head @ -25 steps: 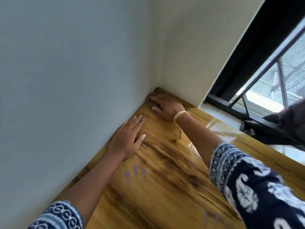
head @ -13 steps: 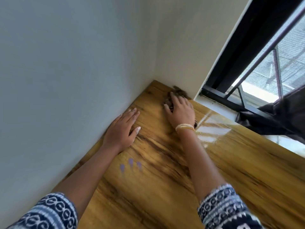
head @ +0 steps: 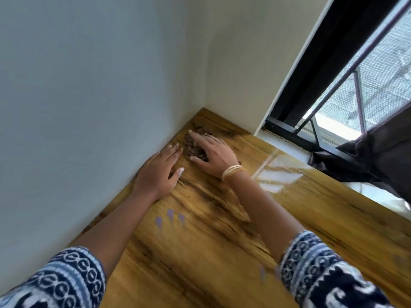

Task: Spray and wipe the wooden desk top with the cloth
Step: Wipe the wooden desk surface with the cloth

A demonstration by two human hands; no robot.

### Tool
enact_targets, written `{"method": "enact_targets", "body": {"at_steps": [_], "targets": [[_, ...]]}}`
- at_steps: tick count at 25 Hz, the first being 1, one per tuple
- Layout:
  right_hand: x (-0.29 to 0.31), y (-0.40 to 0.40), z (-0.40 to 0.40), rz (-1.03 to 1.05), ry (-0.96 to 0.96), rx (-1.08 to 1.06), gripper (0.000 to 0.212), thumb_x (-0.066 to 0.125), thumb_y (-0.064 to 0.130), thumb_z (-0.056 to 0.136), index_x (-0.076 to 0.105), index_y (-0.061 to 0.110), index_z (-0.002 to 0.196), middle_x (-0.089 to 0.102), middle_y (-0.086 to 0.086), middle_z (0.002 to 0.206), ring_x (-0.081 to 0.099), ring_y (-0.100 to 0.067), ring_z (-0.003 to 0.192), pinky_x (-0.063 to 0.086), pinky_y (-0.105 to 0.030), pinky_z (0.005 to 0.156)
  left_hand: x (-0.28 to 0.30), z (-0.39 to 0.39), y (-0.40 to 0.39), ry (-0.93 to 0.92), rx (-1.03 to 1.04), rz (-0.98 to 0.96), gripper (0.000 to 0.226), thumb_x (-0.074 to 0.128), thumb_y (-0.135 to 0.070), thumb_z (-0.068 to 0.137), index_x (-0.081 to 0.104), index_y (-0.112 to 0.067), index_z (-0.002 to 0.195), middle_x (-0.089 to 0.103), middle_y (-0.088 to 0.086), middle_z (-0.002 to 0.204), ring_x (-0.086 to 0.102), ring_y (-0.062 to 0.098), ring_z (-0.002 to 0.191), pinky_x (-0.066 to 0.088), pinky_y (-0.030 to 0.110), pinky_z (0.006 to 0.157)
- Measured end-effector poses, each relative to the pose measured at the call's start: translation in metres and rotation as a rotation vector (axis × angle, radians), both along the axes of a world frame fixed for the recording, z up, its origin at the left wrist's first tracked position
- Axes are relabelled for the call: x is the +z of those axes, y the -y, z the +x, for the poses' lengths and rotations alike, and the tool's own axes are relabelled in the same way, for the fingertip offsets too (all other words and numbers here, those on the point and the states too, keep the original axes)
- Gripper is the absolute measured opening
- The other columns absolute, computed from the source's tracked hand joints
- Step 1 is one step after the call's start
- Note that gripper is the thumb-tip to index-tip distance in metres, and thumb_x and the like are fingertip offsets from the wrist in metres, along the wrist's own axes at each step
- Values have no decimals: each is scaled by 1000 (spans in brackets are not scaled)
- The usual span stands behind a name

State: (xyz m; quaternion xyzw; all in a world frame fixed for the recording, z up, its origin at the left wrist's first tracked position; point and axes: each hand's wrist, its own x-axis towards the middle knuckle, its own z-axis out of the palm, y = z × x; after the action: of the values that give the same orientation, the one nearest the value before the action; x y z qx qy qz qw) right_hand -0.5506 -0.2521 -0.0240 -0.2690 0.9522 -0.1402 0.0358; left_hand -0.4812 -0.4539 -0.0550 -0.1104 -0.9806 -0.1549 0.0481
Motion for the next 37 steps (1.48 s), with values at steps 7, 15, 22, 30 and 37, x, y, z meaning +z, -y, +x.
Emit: {"method": "enact_targets", "body": {"at_steps": [7,15,22,30,37], "targets": [[-15,-136,20,0,-76,-843,62,46,61,92,38,35,148,43,-1,151,40,-27,136,38,-47,109,0,1,0,16,3,22,58,42,-42,98,31,-24,152,27,-6,159,22,12,147,20,34,119],[-21,11,49,55,-114,-333,64,31,56,97,27,26,154,34,-3,157,28,-24,146,21,-41,119,3,2,-1,23,-8,-23,62,33,-45,95,33,-20,151,28,-3,159,25,16,146,22,36,118],[-16,-108,33,83,-73,-725,65,36,53,97,26,23,154,30,-6,159,29,-29,145,29,-45,116,17,86,29,-1,84,148,62,34,-48,94,41,-17,147,35,0,156,32,15,143,29,32,113],[-4,60,78,62,-46,-107,65,44,47,95,30,20,153,34,-7,157,28,-26,145,24,-39,117,4,178,55,52,144,-16,71,34,-55,91,35,-15,150,31,2,157,29,19,145,20,35,117],[-4,45,66,29,-15,203,59,53,43,93,39,30,149,42,1,153,35,-20,142,30,-37,113,-2,186,50,61,259,-63,68,30,-54,93,28,-22,153,25,-4,160,21,13,147,18,37,119]]}}
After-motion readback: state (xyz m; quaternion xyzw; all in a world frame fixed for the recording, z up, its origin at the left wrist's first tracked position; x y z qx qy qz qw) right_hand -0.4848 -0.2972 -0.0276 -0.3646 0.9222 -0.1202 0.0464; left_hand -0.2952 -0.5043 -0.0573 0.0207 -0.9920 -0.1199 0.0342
